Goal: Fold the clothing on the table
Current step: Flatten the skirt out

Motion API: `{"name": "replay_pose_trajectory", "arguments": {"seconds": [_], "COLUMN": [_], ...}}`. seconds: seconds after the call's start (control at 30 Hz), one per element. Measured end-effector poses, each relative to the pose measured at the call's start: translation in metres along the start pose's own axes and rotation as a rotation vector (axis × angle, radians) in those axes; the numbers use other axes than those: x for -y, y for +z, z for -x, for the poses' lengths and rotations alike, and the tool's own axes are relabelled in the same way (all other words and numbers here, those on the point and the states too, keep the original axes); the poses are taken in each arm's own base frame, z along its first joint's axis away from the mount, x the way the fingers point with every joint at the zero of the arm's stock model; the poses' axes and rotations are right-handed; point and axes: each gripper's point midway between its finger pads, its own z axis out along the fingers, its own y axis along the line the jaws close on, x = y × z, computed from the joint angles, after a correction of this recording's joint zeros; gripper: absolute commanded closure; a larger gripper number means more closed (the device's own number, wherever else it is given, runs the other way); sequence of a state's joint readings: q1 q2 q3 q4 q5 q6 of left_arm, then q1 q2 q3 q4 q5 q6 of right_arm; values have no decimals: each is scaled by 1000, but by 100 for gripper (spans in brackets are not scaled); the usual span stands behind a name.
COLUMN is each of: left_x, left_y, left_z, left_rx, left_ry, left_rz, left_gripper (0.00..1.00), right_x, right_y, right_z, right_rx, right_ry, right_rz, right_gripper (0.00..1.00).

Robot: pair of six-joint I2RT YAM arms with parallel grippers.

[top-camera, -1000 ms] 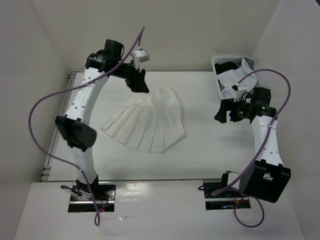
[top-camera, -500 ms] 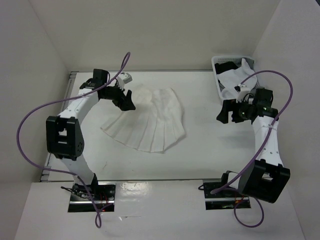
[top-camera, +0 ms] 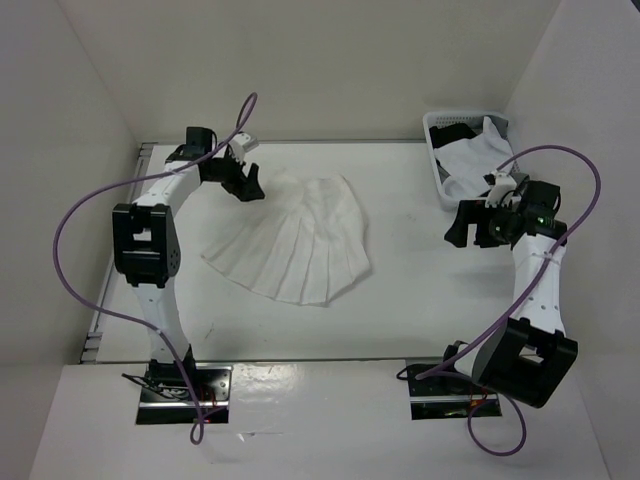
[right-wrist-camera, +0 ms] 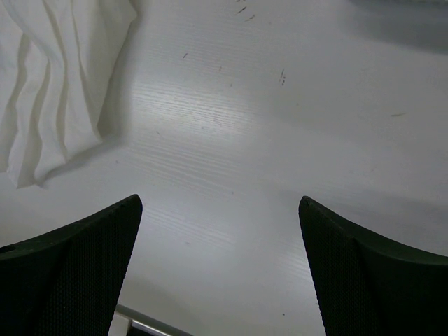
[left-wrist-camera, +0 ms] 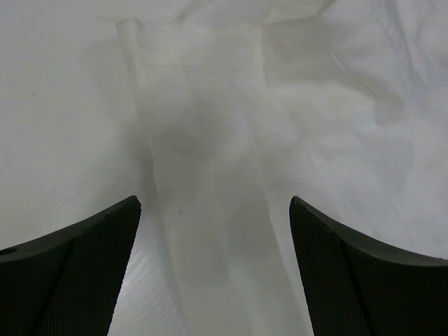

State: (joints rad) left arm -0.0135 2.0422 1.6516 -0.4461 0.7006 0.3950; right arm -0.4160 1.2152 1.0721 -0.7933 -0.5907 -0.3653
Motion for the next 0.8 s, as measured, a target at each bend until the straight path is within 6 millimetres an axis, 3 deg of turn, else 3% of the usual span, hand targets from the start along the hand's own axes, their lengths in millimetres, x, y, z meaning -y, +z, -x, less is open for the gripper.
{"name": "replay_pose_trajectory", "arguments": {"seconds": [0.13, 0.43, 0.8], "left_x": [-15, -38, -35], "left_y": [16, 56, 80], "left_z": [9, -6, -2], "left_rx": [19, -16, -28], "left_ry": [35, 14, 43], "left_rz": [-11, -44, -78], "left_gripper": [9, 10, 14], "right_x": [7, 16, 19], "right_y": [-6, -16, -20], "right_z": [1, 2, 0], "right_rx": [15, 39, 43], "right_ry": [12, 23, 29], "right_rz": [-24, -61, -72], "right_gripper": [4, 4, 4]}}
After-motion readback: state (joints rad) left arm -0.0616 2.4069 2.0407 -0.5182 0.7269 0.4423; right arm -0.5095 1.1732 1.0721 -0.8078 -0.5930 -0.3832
